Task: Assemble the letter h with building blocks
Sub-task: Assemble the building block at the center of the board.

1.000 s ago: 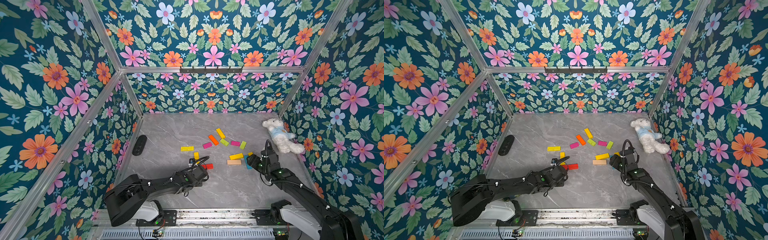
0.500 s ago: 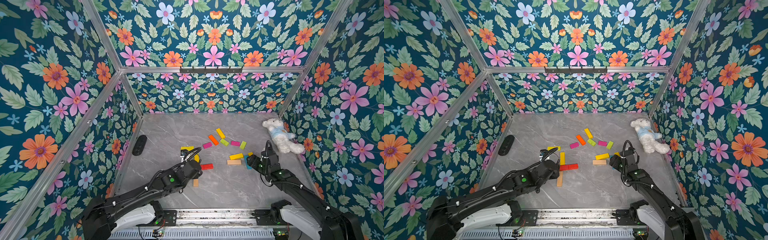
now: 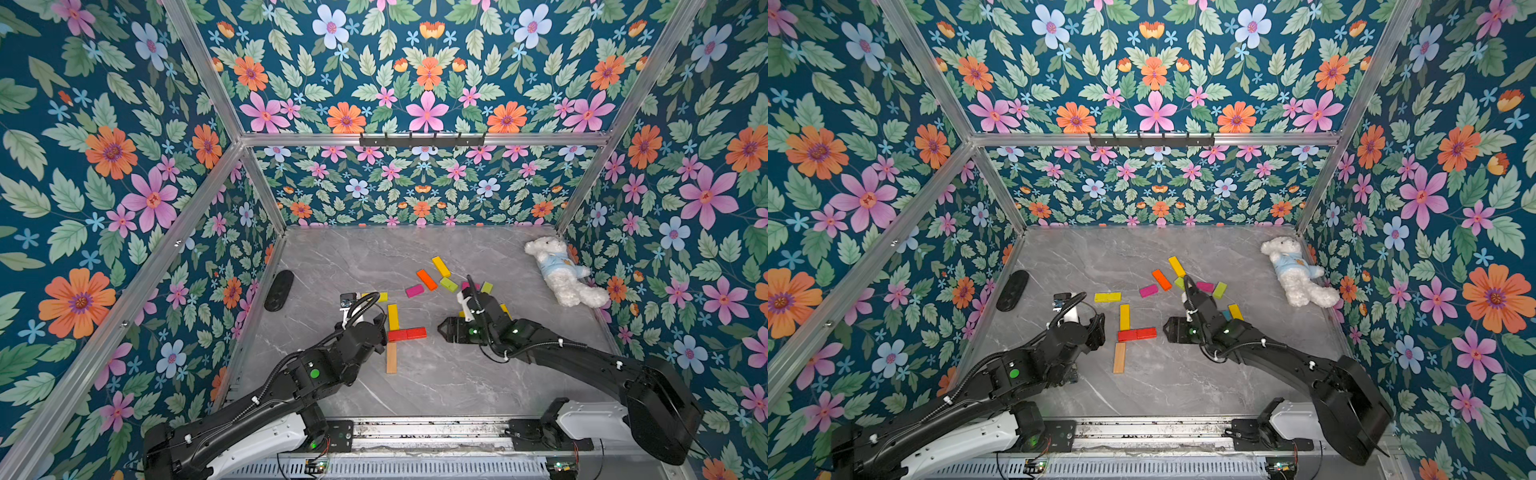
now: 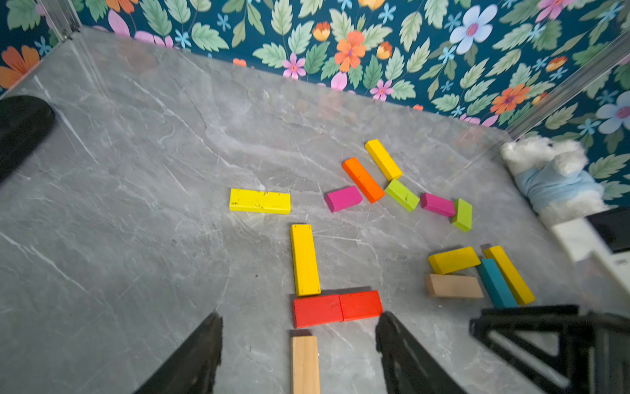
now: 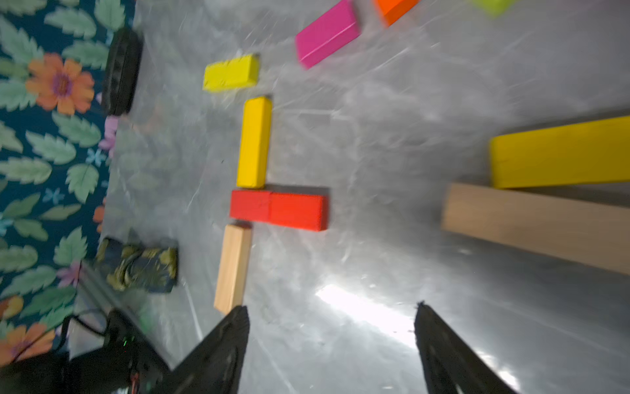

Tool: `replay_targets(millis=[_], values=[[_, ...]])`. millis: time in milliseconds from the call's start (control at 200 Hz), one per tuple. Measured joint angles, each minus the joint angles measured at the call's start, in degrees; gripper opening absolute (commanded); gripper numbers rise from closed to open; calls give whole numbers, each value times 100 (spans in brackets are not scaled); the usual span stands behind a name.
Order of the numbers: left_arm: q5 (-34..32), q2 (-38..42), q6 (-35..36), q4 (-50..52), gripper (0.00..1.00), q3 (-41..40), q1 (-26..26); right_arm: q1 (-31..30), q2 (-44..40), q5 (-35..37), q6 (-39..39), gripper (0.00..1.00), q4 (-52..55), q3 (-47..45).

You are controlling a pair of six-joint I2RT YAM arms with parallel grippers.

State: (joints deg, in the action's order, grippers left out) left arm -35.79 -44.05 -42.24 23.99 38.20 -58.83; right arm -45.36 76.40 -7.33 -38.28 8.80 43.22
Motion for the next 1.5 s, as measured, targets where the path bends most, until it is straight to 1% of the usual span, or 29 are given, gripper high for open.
replay_targets(millis=[105,255,325,425,600,715,820,990,1250,1500], values=[[-122,249,133,-66,82,-81,0,-654,514,120,-122,79,103,426],[-140,645,293,-192,83,-308,0,-1355,1497,437,-275,78,337,1224],[-114,817,356,-188,83,-372,0,-1633,1952,557,-343,80,470,1593],[-79,1086,407,-181,83,-411,0,-1902,2444,776,-426,80,741,1978],[-92,1598,481,-114,83,-437,0,-2199,2914,1329,-662,79,1257,2577],[-87,1777,509,-122,83,-507,4,-2352,3213,1655,-737,74,1604,3056],[-192,1814,557,-101,84,-518,17,-2396,3504,1860,-815,67,1888,3445],[-319,1851,647,81,84,-542,22,-2402,3797,2000,-911,65,2142,3773],[-560,1926,682,350,84,-595,33,-2391,4094,2006,-944,57,2339,4063],[-538,2149,754,461,84,-568,31,-2382,4232,1967,-953,56,2404,4197]])
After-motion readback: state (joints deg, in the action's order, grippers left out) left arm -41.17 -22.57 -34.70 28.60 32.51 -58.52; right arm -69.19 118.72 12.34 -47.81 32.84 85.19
